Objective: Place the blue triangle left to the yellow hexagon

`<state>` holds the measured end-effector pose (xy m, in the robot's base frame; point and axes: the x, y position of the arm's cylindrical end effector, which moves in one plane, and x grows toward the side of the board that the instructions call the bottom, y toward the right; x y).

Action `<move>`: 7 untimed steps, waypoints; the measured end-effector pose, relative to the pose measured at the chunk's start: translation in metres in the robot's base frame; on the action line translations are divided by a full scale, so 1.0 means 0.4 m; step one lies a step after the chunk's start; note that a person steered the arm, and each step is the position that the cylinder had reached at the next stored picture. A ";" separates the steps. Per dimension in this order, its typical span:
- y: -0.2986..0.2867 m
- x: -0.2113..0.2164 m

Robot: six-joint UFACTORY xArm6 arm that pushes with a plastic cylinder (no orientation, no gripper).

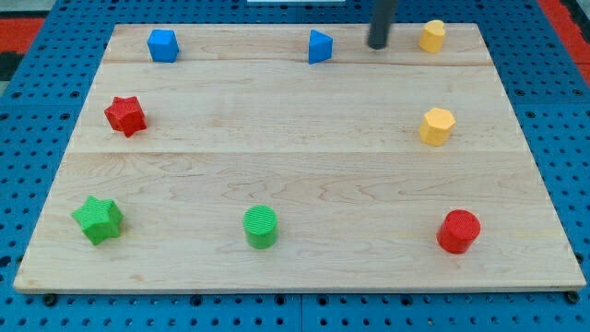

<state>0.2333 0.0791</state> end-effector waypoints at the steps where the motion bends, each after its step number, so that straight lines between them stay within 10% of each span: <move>1: -0.123 -0.044; 5: -0.034 0.029; 7: -0.282 0.079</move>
<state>0.2651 -0.0338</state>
